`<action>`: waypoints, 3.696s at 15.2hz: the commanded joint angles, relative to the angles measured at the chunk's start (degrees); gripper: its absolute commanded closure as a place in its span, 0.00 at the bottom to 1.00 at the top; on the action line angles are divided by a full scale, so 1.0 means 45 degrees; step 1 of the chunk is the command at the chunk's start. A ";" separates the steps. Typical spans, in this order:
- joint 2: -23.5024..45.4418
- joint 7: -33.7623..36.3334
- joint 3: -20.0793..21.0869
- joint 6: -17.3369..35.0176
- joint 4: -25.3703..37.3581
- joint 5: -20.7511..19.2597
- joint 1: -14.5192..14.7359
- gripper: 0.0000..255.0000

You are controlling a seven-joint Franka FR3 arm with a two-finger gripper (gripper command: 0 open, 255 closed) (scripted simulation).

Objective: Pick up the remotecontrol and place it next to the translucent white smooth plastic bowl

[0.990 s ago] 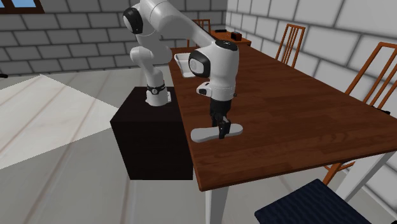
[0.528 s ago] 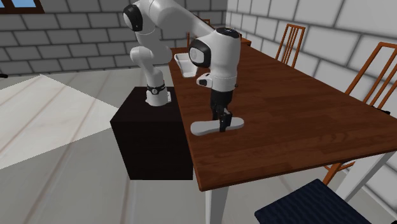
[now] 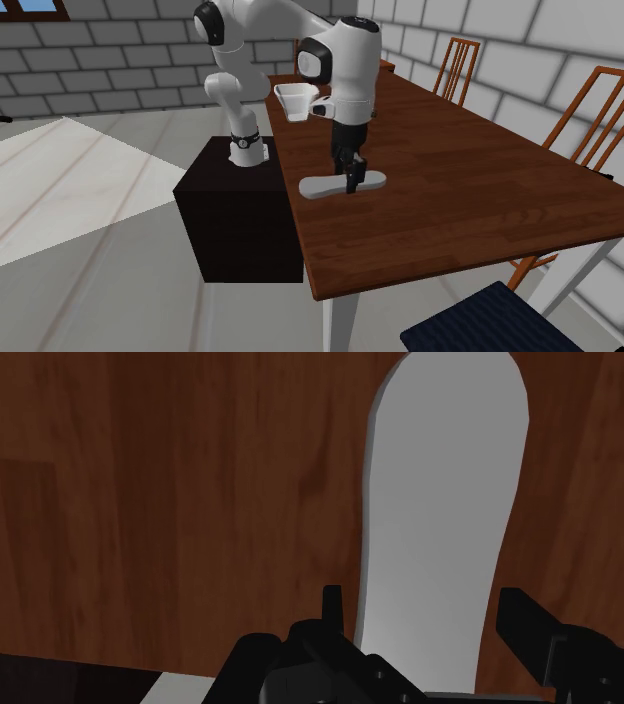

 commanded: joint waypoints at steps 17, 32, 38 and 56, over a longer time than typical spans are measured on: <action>-0.0312 -0.0310 0.0188 -0.2881 0.2676 0.0298 0.0282 1.00; -0.3978 0.0290 0.1075 -0.2469 -0.0846 0.2287 -0.0299 1.00; -0.6513 0.0548 0.1469 -0.1942 -0.3306 0.3950 -0.0212 1.00; -1.2009 0.2710 0.2449 -0.2465 -0.6857 0.7947 0.2385 1.00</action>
